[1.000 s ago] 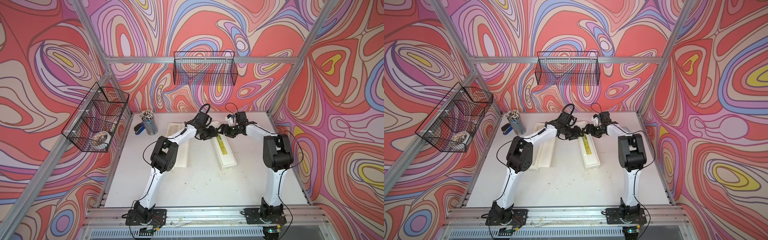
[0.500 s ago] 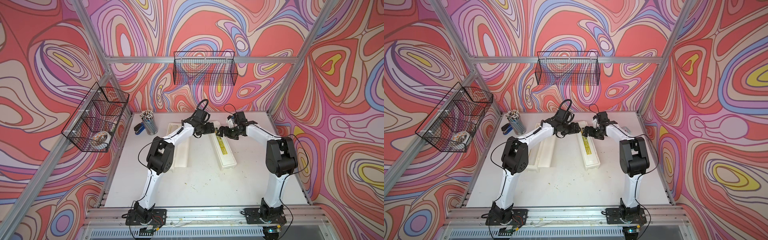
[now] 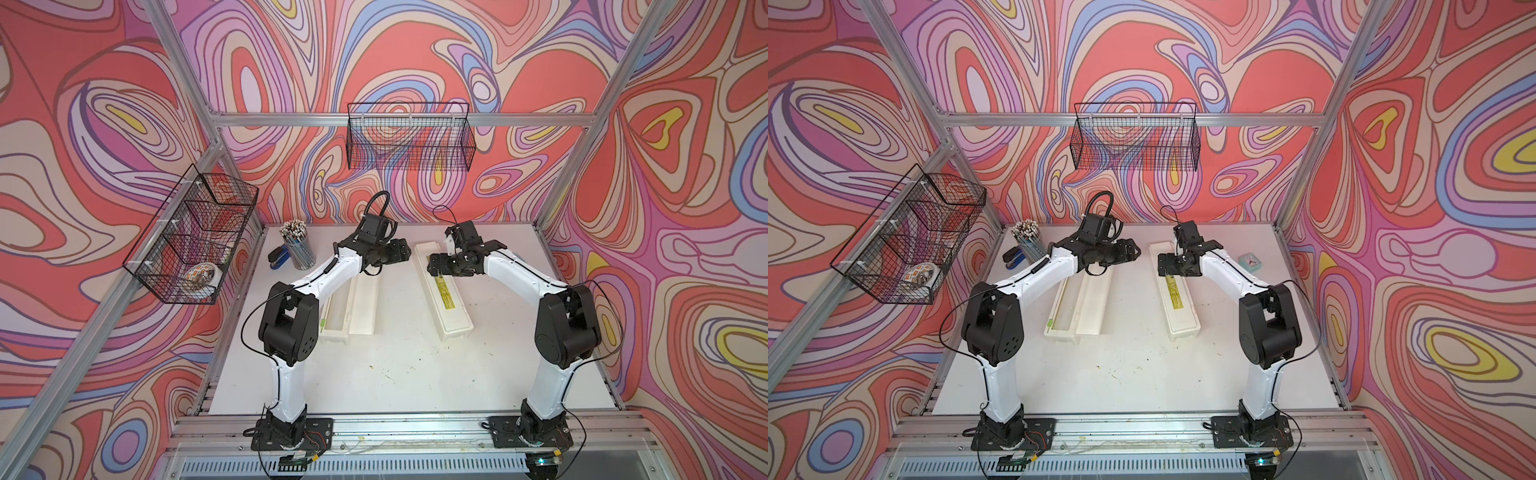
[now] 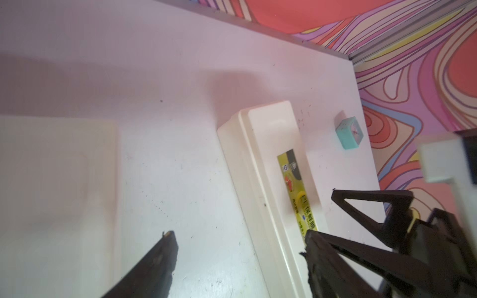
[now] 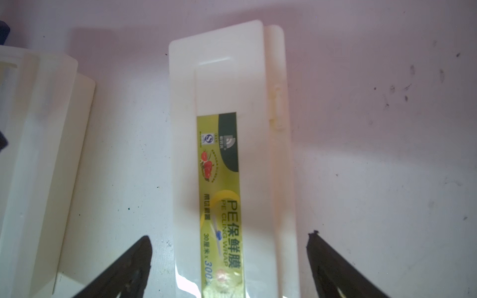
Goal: Put plastic wrap rolls into dispensers
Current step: Open the lid of the plastic wrap cutting box.
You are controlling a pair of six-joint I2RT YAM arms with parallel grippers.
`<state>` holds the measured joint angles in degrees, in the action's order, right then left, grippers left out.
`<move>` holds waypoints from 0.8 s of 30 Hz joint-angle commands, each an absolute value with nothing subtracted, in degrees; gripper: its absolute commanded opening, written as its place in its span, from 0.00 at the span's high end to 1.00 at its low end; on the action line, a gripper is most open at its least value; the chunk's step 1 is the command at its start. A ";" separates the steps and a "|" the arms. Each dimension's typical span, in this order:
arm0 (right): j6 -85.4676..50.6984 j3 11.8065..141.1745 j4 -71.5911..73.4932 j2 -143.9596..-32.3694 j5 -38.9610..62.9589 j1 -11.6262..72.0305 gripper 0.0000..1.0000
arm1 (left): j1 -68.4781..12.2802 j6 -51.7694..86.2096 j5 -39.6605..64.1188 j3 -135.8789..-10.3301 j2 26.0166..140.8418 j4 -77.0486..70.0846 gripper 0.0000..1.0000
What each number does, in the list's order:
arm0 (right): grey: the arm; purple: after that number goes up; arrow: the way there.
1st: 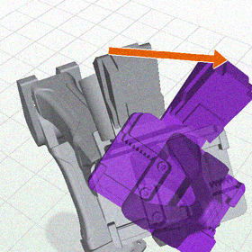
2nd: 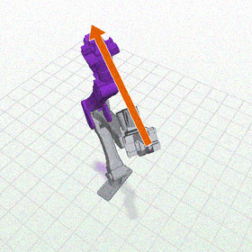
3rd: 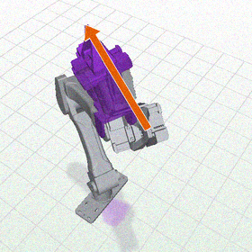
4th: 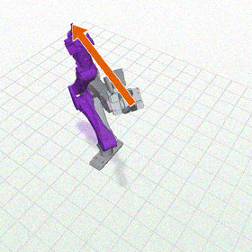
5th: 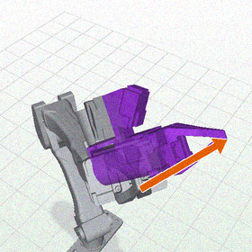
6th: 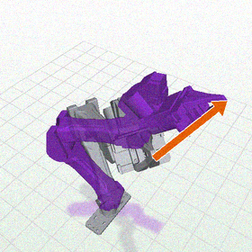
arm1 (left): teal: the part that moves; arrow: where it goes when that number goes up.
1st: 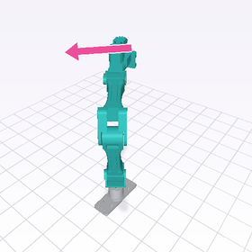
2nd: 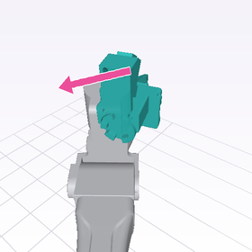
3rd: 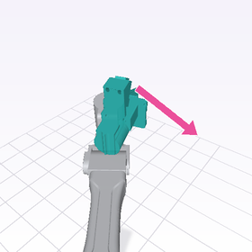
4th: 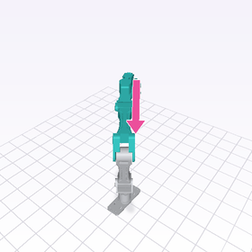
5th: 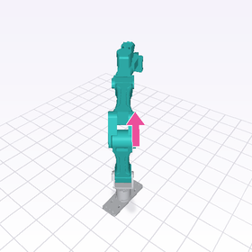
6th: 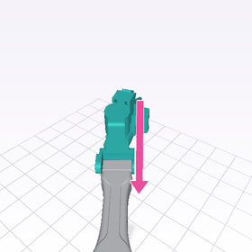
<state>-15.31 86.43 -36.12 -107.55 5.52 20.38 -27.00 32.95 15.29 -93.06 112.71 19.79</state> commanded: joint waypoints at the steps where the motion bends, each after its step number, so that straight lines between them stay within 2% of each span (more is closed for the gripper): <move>1: -15.17 87.63 -37.88 -109.36 1.14 21.59 0.08 | -27.23 31.97 16.15 -90.17 109.79 19.09 0.22; 8: -15.29 88.26 -40.12 -112.13 -4.42 23.46 0.09 | -27.21 31.92 16.00 -85.54 107.51 18.49 0.24; 14: -15.03 88.11 -40.27 -112.73 -6.49 24.61 0.21 | -27.16 31.98 15.96 -84.73 107.27 18.93 0.24; 19: -14.84 88.93 -41.47 -113.89 -8.79 25.76 0.17 | -27.23 32.29 15.91 -84.47 107.38 19.19 0.24; 24: -15.46 89.75 -42.43 -115.21 -9.18 25.93 0.16 | -27.20 32.61 15.69 -84.02 107.34 19.15 0.24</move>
<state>-14.87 89.32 -39.29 -112.68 -7.77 25.98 -27.07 32.75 15.64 -84.64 108.55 19.46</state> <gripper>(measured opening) 0.838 0.757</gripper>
